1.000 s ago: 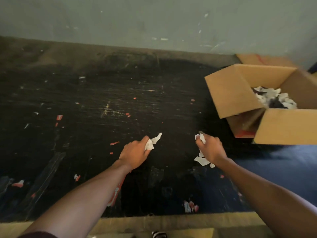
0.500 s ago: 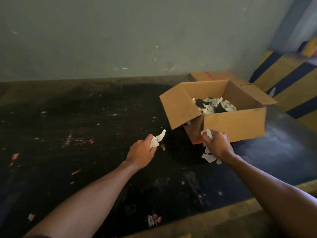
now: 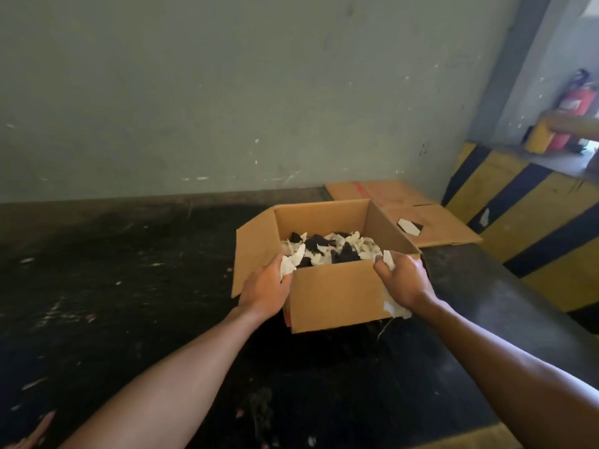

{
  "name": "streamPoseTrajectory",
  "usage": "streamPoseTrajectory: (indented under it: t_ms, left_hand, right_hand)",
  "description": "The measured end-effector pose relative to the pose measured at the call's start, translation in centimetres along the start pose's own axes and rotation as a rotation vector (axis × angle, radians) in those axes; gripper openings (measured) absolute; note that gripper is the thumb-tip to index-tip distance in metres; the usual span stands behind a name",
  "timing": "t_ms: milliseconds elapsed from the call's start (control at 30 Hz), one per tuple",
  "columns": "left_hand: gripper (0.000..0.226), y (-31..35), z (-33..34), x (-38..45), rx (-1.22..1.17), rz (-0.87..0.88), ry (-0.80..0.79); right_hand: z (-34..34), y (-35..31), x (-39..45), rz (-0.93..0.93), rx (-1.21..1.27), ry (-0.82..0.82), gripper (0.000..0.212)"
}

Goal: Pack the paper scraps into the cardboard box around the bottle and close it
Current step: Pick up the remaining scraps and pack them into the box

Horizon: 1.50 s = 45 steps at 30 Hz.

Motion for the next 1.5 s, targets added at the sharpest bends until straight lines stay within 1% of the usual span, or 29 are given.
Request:
streamPoseTrajectory:
  t_ms: [100,267,367,467,533,633,733,800,867,900,967,1033,1100,1167,1200,1233,1300,1367,1433,1500]
  left_hand:
    - [0.038,2.4,0.4,-0.5,0.008,0.055,0.000]
    - [0.035,8.1,0.2,0.2,0.028,0.106,0.018]
    - [0.026,13.0,0.4,1.9,0.044,0.132,0.039]
    - [0.014,19.0,2.2,3.0,0.008,0.171,0.037]
    - [0.015,23.0,4.1,3.1,0.014,0.182,0.027]
    - [0.024,28.3,7.4,2.4,0.083,0.208,0.014]
    - [0.029,32.5,9.8,1.8,0.154,0.195,0.020]
    - [0.025,35.1,10.5,2.4,0.164,0.179,0.035]
    - [0.029,37.5,11.0,3.6,0.195,0.154,0.014]
    - [0.036,38.5,11.1,4.3,0.207,0.136,-0.001]
    - [0.056,39.6,11.5,5.7,0.208,0.089,-0.036]
    - [0.078,40.3,12.1,6.7,0.205,0.043,-0.085]
    - [0.092,41.3,13.1,7.6,0.230,0.041,-0.138]
    - [0.095,42.0,14.7,8.5,0.255,0.065,-0.195]
    - [0.094,42.0,15.6,8.8,0.267,0.075,-0.234]
    - [0.093,41.6,16.7,9.1,0.295,0.079,-0.285]
    - [0.089,40.3,19.2,9.6,0.409,0.060,-0.429]
    - [0.089,38.9,21.4,10.6,0.547,0.023,-0.547]
    - [0.088,38.4,22.7,12.0,0.583,-0.013,-0.594]
    - [0.083,39.0,22.8,14.2,0.572,-0.008,-0.590]
  right_hand:
    - [-2.6,1.3,-1.4,0.035,0.053,0.050,0.036]
    - [-7.0,2.8,-1.8,0.058,0.128,0.135,0.037]
    - [-11.1,3.6,-0.1,0.025,0.134,0.173,0.037]
    - [-16.5,6.1,2.3,-0.019,0.116,0.222,0.036]
    - [-19.6,8.3,3.6,-0.043,0.089,0.209,0.034]
    - [-23.2,12.0,4.5,-0.083,0.103,0.185,0.029]
    - [-25.7,14.8,5.2,-0.106,-0.002,0.159,0.034]
    - [-27.9,15.9,6.6,-0.114,-0.088,0.199,0.042]
    - [-30.0,16.1,8.5,-0.140,-0.157,0.210,0.045]
    - [-30.5,16.3,9.6,-0.155,-0.164,0.171,0.045]
    - [-30.0,16.8,11.9,-0.189,-0.143,0.013,0.050]
    - [-29.0,18.2,14.0,-0.197,-0.149,-0.138,0.064]
    - [-28.9,20.1,15.6,-0.178,-0.169,-0.205,0.077]
    - [-28.6,22.2,16.6,-0.143,-0.189,-0.241,0.083]
    - [-27.8,23.3,16.9,-0.136,-0.236,-0.290,0.085]
    - [-26.4,24.2,16.8,-0.141,-0.305,-0.371,0.086]
    - [-22.8,25.9,16.3,-0.136,-0.427,-0.584,0.087]
    - [-20.3,27.3,16.7,-0.092,-0.478,-0.731,0.090]
    - [-19.9,27.8,18.3,-0.046,-0.530,-0.801,0.091]
    - [-20.2,27.3,20.8,-0.059,-0.538,-0.840,0.090]
Point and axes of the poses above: each hand's wrist, its own x-axis towards the middle knuckle, its own z-axis out of the palm, y = z × x, the point moved 7 cm from there along x, towards the middle knuckle, and after that the axes turned 8 degrees about -z, right-handed, at the moved point
